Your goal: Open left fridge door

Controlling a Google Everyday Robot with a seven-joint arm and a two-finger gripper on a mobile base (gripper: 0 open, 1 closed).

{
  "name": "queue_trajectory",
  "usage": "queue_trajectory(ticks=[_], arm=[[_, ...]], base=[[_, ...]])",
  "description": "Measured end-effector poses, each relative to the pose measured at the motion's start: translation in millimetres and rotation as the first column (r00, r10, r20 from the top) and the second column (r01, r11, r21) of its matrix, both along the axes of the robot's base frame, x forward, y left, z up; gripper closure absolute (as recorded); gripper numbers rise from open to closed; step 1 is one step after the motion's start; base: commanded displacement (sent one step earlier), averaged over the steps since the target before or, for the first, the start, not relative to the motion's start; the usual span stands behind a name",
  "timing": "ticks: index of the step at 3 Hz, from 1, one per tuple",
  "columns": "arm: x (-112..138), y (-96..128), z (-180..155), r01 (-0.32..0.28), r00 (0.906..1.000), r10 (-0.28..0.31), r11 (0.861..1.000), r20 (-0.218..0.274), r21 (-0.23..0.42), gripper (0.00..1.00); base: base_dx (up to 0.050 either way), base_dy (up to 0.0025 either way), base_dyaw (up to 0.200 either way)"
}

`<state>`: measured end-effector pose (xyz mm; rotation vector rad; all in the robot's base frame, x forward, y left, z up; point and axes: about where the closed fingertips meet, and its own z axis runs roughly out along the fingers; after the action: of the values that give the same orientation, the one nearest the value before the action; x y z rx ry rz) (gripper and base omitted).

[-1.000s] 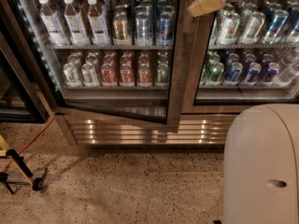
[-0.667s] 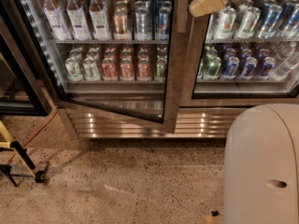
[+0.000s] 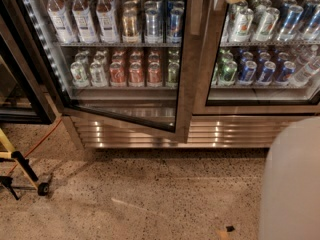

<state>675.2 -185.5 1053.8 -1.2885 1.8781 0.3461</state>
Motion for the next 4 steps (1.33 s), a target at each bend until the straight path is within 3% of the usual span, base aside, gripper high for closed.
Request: queue_trajectory(ticks=[1,2,3,4], arm=[[-12,-5,25,0.037,0.9984,-0.036,0.999,0.043,-0.012,1.00],[11,0,-11,0.025,0.9997,-0.025,1.000,-0.007,-0.001,1.00],[51,-22,-37,0.121,0.9925,-0.121,0.993,0.015,-0.011,1.00],[53,-19,-42,0.114,0.9934,-0.115,0.993,0.007,0.004,1.00]], base=[[0.000,0.00000,0.000],[0.000,0.00000,0.000],[0.000,0.00000,0.000],[0.000,0.00000,0.000]])
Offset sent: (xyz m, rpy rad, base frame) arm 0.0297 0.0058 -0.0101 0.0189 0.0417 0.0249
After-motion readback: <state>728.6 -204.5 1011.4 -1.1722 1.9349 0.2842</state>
